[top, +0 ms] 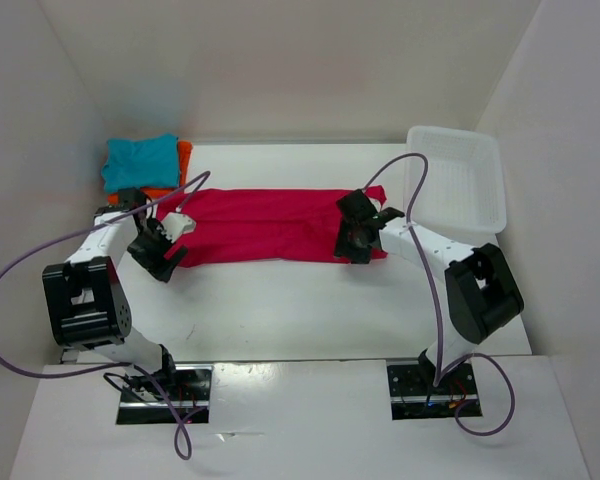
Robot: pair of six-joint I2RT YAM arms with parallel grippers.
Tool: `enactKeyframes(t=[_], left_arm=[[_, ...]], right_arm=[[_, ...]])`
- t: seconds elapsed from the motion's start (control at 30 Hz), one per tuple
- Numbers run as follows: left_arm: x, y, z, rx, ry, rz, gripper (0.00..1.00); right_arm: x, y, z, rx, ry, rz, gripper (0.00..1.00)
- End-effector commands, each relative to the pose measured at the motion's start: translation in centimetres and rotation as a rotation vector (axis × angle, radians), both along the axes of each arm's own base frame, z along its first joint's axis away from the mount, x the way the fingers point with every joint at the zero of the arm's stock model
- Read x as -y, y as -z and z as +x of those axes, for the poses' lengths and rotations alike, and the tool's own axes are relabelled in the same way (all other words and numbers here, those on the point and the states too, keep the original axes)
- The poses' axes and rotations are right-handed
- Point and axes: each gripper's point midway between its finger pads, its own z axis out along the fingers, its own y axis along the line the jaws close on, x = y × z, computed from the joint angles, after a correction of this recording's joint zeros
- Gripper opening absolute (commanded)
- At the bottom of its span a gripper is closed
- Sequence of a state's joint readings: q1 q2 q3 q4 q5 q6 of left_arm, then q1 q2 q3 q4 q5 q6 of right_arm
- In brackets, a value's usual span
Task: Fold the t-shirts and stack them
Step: Grap the side of the flattened tshirt closest away from the robot with both arms
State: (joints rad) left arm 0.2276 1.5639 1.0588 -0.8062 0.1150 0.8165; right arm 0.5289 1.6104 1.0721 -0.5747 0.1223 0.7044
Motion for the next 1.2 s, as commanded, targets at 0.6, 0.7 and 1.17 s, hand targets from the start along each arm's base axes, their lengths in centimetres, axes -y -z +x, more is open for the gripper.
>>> enactKeyframes(t=[0.6, 0.7, 1.17], left_arm=[[0.0, 1.6, 1.3, 0.008, -0.005, -0.021, 0.16], [0.0, 1.3, 1.4, 0.019, -0.005, -0.019, 0.15], [-2.0, -0.7, 1.1, 0.044, 0.000, 0.106, 0.00]], right_arm=[[1.0, 2.7, 3.8, 0.045, 0.105, -0.018, 0.47], [0.6, 1.7, 4.1, 0.070, 0.102, 0.006, 0.30], [2.7, -2.8, -0.4, 0.029, 0.135, 0.013, 0.00]])
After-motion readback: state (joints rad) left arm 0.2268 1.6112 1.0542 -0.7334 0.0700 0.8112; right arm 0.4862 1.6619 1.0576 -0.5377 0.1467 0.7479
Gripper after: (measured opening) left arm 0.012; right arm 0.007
